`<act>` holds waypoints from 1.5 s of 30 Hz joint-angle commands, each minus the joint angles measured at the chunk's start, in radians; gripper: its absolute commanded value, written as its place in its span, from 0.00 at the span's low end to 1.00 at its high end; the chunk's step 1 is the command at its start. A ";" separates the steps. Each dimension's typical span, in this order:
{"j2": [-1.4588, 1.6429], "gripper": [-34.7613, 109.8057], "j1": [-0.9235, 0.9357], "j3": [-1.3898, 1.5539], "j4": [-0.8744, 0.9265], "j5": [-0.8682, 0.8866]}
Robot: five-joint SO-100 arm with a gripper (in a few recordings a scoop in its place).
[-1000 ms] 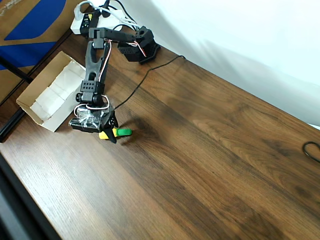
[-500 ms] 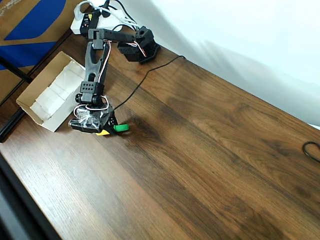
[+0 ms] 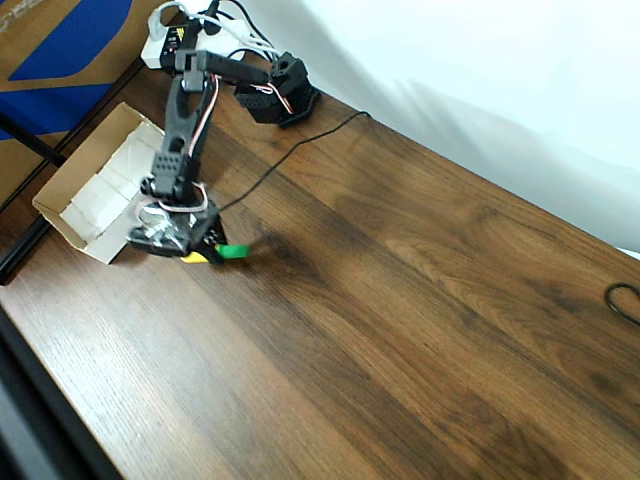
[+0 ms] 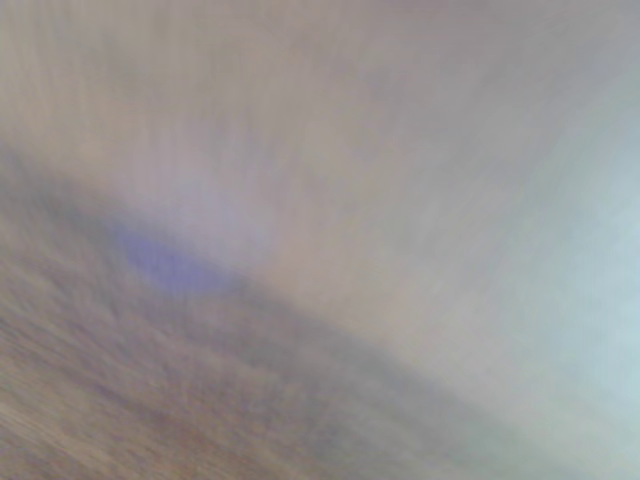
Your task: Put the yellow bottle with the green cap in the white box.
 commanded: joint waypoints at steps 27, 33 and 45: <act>0.581 0.24 0.522 0.255 -0.164 0.210; 0.584 0.24 0.696 0.298 -0.245 0.204; 0.577 0.26 0.897 0.405 -0.407 0.146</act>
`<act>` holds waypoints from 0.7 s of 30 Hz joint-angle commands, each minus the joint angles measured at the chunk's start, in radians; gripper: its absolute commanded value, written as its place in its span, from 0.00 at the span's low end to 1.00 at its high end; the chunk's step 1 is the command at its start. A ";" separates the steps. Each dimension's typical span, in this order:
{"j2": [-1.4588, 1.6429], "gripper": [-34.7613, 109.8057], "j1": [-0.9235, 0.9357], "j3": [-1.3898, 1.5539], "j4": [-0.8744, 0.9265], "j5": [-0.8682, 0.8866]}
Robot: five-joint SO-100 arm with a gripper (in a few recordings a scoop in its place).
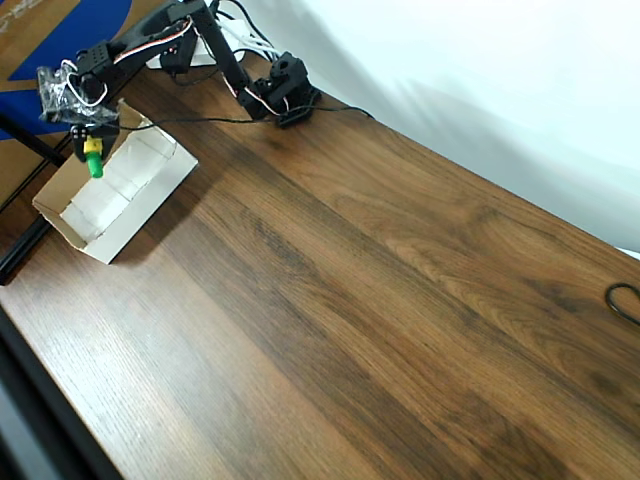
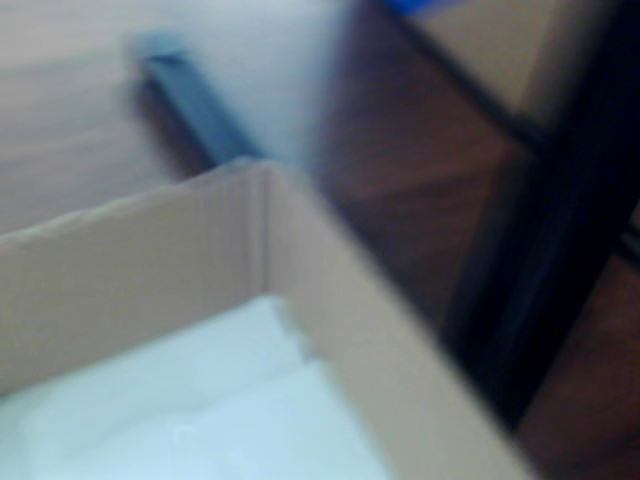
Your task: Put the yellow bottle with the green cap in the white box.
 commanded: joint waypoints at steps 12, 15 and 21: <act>0.089 0.37 -0.110 0.011 0.015 -0.043; 0.110 0.37 -0.152 0.034 0.023 -0.043; 0.242 0.24 -0.296 0.202 -0.011 -0.052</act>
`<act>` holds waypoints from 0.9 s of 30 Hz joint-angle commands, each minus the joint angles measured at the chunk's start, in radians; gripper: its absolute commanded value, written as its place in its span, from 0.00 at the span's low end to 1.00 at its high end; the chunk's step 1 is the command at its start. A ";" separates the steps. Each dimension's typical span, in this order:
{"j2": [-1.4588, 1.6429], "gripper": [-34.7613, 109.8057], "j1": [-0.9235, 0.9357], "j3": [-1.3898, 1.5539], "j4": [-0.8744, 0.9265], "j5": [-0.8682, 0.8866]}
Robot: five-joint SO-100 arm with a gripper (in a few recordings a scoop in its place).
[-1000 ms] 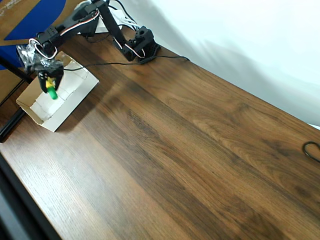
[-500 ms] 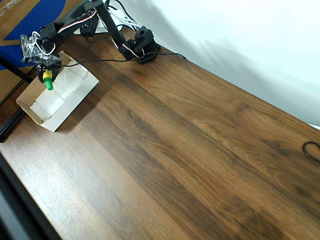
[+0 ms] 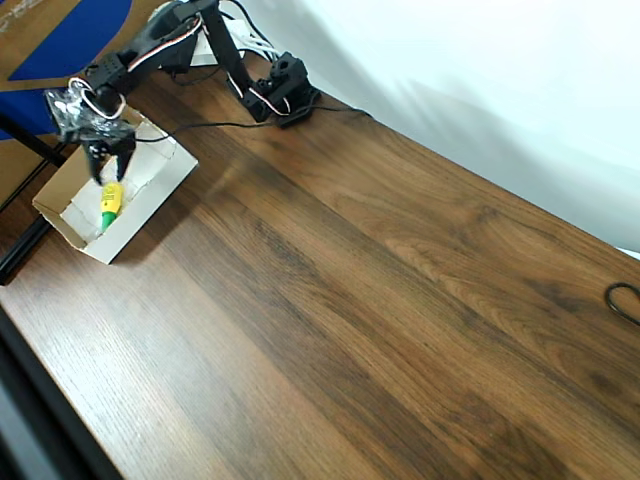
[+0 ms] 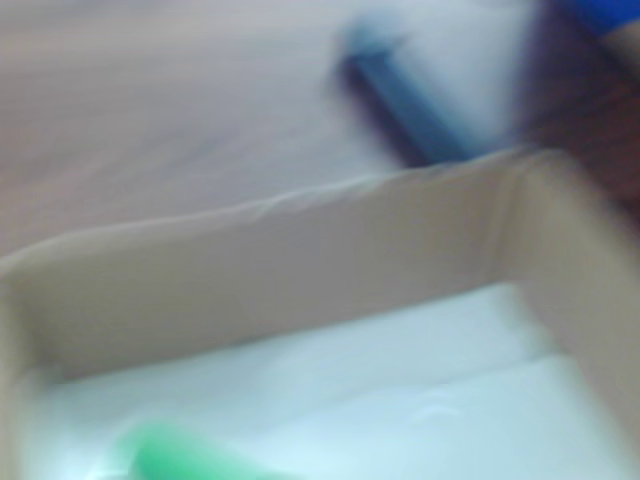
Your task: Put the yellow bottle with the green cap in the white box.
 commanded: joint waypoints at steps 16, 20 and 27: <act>0.876 0.24 -0.344 0.916 -0.233 -0.054; 1.077 0.24 -0.357 1.088 -0.216 -0.074; 1.325 0.24 -0.350 1.292 -0.152 -0.103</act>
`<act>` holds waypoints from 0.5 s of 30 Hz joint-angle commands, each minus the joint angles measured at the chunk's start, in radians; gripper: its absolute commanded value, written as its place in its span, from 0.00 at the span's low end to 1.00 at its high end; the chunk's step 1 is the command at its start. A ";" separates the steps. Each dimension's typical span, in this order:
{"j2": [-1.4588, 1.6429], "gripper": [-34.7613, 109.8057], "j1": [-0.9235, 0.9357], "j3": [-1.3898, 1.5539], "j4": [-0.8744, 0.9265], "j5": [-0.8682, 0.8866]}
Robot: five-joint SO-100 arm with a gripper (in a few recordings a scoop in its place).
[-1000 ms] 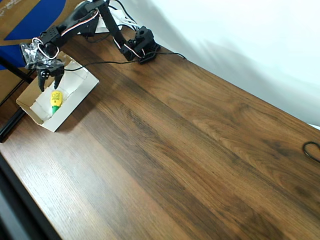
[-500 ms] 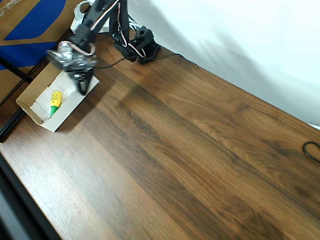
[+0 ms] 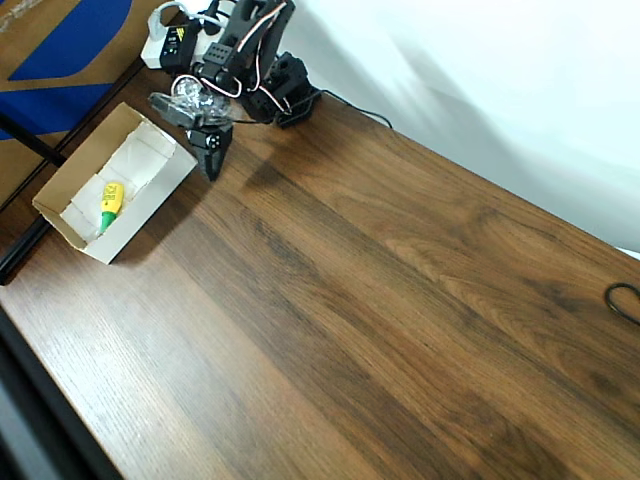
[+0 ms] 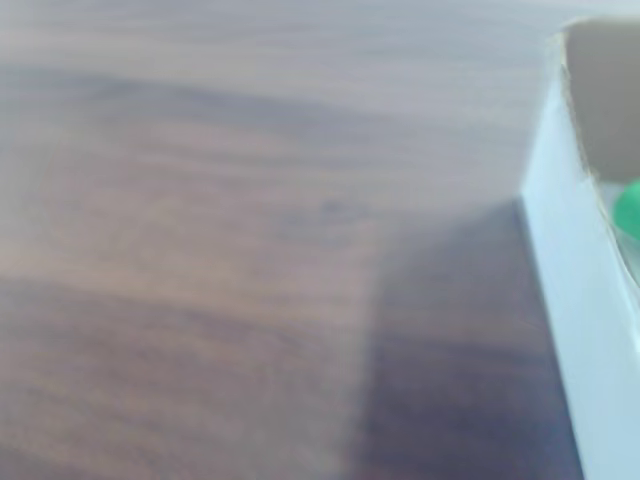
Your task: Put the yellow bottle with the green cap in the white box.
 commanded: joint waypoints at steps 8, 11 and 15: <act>0.264 0.24 -0.038 0.097 0.207 0.009; 0.304 0.24 -0.044 0.097 0.311 0.012; 0.377 0.24 -0.048 0.094 0.488 -0.009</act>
